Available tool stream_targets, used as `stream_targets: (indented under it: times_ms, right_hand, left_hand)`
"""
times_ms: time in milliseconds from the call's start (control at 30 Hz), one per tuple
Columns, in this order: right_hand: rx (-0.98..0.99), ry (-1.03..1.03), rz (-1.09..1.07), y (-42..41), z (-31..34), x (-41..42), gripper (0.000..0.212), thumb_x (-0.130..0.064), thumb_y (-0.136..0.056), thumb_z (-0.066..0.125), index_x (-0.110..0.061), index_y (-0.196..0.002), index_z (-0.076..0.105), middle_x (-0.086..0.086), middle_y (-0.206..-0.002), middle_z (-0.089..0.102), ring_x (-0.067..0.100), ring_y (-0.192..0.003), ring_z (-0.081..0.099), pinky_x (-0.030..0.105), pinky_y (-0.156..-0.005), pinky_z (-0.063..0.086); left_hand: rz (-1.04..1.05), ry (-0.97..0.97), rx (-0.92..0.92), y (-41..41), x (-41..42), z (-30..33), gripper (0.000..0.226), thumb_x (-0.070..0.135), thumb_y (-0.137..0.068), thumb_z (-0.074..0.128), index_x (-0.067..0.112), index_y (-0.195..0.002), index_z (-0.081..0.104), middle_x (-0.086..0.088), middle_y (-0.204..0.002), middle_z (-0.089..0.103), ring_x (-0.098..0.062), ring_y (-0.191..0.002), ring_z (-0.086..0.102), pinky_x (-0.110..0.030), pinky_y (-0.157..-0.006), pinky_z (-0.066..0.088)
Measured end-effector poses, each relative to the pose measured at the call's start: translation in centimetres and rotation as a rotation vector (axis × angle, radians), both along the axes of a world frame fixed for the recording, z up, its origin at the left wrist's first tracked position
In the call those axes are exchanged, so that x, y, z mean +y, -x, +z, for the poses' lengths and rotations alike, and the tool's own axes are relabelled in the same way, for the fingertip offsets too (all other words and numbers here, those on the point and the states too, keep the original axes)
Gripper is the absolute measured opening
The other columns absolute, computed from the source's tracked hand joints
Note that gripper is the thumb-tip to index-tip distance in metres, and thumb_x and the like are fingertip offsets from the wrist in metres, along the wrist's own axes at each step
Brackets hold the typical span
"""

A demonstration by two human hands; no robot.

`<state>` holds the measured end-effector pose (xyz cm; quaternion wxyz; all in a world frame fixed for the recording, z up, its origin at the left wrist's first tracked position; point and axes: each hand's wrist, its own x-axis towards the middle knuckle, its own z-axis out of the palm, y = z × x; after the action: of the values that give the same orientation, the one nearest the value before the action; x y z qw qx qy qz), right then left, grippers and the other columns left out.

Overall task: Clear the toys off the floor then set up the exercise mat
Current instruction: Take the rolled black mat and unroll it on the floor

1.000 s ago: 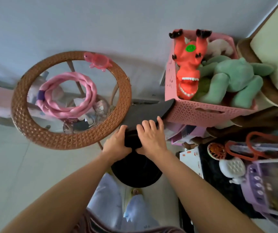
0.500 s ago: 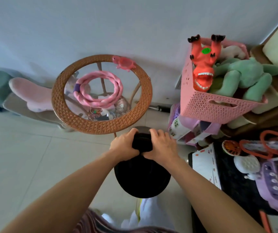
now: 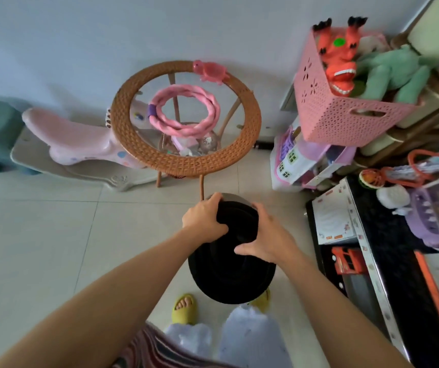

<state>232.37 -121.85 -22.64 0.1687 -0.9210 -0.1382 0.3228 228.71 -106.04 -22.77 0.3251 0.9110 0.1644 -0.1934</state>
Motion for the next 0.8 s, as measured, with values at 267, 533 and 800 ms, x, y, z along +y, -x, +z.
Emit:
stream_targets:
  times_ms: [267, 533, 800]
  right_hand:
    - [-0.12, 0.147, -0.055, 7.7, -0.3, -0.4, 0.088, -0.047, -0.071, 0.068, -0.024, -0.14, 0.019, 0.007, -0.13, 0.04, 0.028, -0.115, 0.048, 0.039, -0.09, 0.045]
    - [-0.119, 0.118, -0.097, 18.0, -1.1, -2.0, 0.08, -0.049, -0.07, 0.07, -0.017, -0.133, 0.032, 0.003, -0.129, 0.042, 0.025, -0.118, 0.045, 0.038, -0.088, 0.044]
    - [-0.084, -0.009, -0.131, 29.1, -1.6, -3.3, 0.08, -0.045, -0.068, 0.071, -0.021, -0.134, 0.032, 0.002, -0.131, 0.039, 0.024, -0.12, 0.042, 0.037, -0.089, 0.045]
  left_hand:
    - [-0.054, 0.0, 0.007, 6.6, -0.3, -0.8, 0.057, 0.022, -0.074, 0.063, 0.025, -0.123, 0.037, -0.004, -0.109, 0.059, -0.026, -0.094, 0.058, -0.036, -0.069, 0.05]
    - [-0.051, -0.012, -0.004, 17.2, -1.7, -0.8, 0.056, 0.019, -0.073, 0.063, 0.024, -0.123, 0.037, -0.004, -0.108, 0.058, -0.021, -0.087, 0.053, -0.032, -0.067, 0.043]
    - [-0.035, -0.008, 0.024, 28.7, -2.4, -0.2, 0.058, 0.017, -0.072, 0.063, 0.024, -0.123, 0.037, -0.004, -0.112, 0.057, -0.026, -0.097, 0.056, -0.036, -0.074, 0.048]
